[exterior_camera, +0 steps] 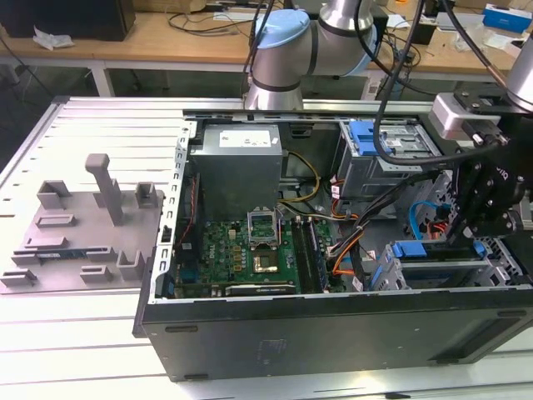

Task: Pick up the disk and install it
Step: 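Insert the first disk wire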

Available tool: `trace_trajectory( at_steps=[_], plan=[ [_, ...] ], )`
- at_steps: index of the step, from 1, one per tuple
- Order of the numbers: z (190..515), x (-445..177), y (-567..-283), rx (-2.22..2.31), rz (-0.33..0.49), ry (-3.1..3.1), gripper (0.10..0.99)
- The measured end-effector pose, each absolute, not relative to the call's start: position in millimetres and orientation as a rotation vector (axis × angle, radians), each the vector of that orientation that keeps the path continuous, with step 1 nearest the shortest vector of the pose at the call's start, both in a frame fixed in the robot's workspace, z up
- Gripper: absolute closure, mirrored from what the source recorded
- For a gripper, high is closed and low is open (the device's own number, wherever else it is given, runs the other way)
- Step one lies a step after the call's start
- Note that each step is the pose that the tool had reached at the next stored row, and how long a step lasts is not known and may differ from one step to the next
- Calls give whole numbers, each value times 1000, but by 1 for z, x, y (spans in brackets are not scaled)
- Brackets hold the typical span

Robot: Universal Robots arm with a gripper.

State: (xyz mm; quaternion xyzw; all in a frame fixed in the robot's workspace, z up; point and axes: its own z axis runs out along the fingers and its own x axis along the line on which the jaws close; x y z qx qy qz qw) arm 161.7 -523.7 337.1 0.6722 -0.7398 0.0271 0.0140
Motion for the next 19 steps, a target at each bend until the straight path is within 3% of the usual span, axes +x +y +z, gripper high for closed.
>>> trace_trajectory(
  at_steps=[4, 7, 19],
  plan=[
    [339, 161, -524, 2094, 80, -2305, 910],
    [371, 162, -522, 2093, 84, -2304, 725],
    [371, 162, -522, 2093, 84, -2304, 725]
  ],
)
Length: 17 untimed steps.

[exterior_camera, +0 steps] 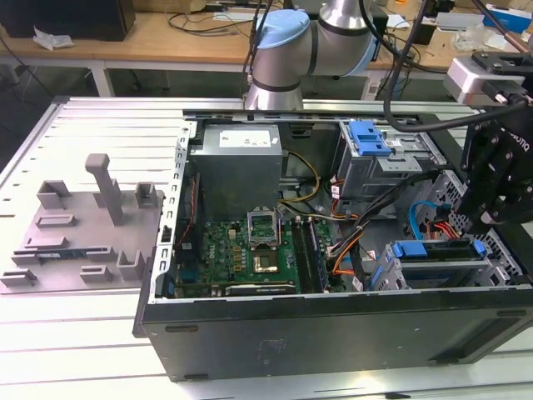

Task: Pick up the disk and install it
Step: 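Insert the first disk wire, then insert the second disk wire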

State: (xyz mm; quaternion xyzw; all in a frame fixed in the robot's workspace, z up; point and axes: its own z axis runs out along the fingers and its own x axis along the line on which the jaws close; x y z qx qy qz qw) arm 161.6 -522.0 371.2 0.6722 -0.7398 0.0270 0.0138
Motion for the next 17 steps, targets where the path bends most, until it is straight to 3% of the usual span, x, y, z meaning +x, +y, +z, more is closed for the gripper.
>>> trace_trajectory(
  at_steps=[17],
  plan=[
    [371, 162, -517, 2087, 93, -2298, 725]
  ],
)
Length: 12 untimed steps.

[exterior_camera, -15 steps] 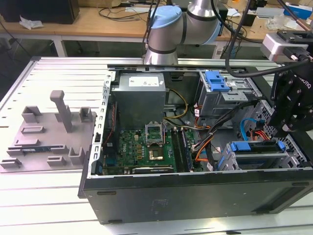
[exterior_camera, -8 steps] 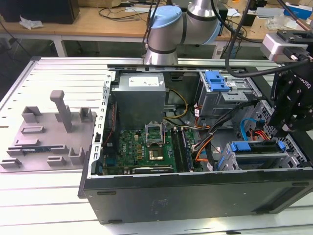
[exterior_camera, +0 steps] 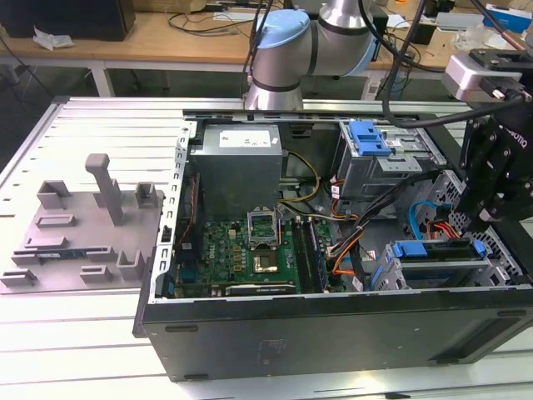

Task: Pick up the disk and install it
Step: 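Insert the second disk wire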

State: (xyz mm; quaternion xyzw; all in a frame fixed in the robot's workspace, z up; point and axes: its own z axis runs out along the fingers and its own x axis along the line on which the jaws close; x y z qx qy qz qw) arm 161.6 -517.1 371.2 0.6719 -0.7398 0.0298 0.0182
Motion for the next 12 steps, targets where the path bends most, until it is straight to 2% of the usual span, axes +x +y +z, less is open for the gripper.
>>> trace_trajectory(
  at_steps=[12],
  plan=[
    [375, 159, -495, 2057, 150, -2270, 725]
  ],
)
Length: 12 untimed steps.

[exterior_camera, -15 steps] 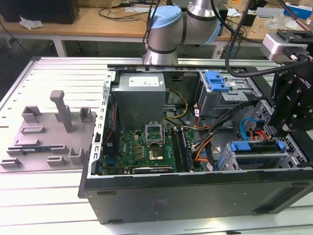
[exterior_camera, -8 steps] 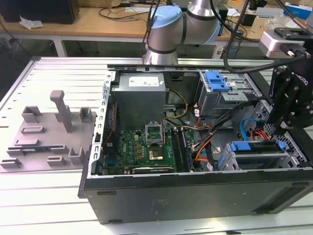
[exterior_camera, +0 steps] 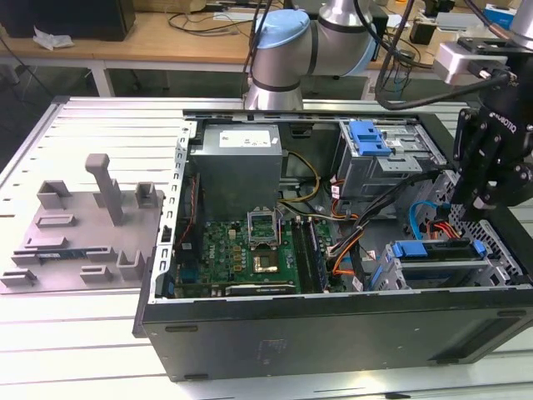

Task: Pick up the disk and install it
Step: 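Insert the second disk wire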

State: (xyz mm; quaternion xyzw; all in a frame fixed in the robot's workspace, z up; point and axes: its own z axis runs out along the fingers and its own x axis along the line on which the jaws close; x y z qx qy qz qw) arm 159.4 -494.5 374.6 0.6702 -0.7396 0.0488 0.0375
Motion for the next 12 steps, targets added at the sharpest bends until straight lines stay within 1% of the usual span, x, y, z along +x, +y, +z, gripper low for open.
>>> trace_trajectory(
  at_steps=[5, 12],
  plan=[
    [375, 152, -479, 2018, 222, -2225, 725],
    [367, 146, -468, 1983, 282, -2183, 725]
  ],
)
